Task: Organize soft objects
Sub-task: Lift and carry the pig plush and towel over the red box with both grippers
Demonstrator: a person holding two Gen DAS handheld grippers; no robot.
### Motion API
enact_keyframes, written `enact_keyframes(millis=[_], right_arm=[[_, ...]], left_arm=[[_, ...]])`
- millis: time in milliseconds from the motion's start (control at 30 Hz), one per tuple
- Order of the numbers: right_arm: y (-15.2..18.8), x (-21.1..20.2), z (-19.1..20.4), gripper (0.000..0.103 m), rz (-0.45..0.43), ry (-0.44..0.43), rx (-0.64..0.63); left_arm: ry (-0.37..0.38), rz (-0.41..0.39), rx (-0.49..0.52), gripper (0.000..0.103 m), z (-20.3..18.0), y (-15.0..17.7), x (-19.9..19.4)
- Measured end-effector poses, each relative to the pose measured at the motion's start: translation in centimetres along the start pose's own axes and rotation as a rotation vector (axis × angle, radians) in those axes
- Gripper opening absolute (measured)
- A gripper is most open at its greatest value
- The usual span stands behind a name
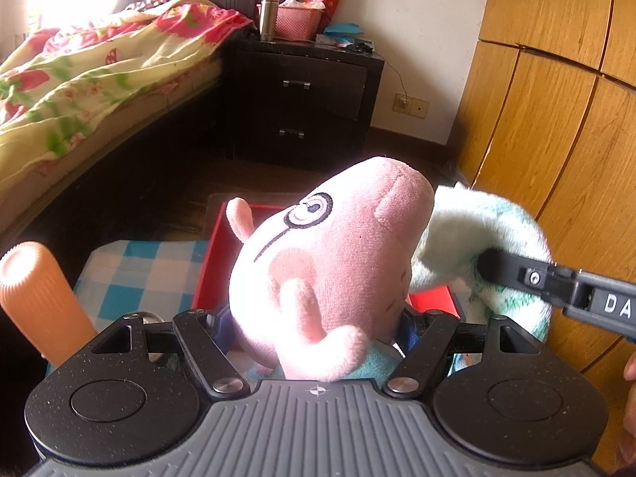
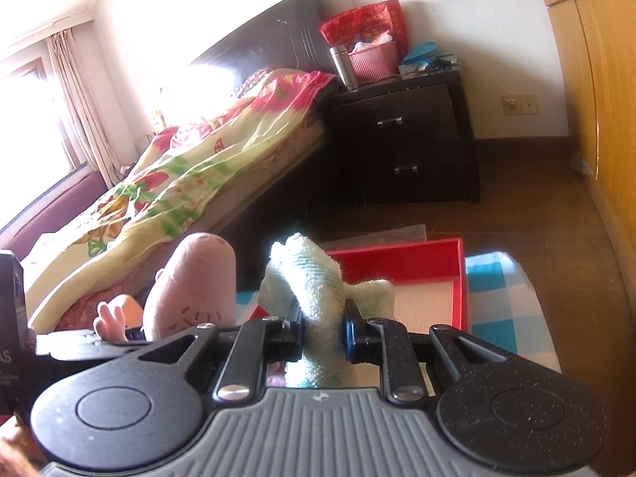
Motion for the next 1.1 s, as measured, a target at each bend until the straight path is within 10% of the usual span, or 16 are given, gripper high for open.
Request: enact_keyframes(millis=[1100], right_arm=[[-3.3, 8.5, -4.2, 0.0, -0.003, 0.076, 0.007]], left_arm=[[-0.06, 0.019, -0.013, 0.073, 2.3, -4.0, 8.1]])
Point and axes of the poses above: each gripper's, at about its wrist camera, not at the fingertips, and x roughly the way its jaws point, z to its left, y to its underside, the point moved 7 cm from there along x, roughly the way its jaws point, and after that the axes turned 5 degrees about x, right-handed, at the moved point
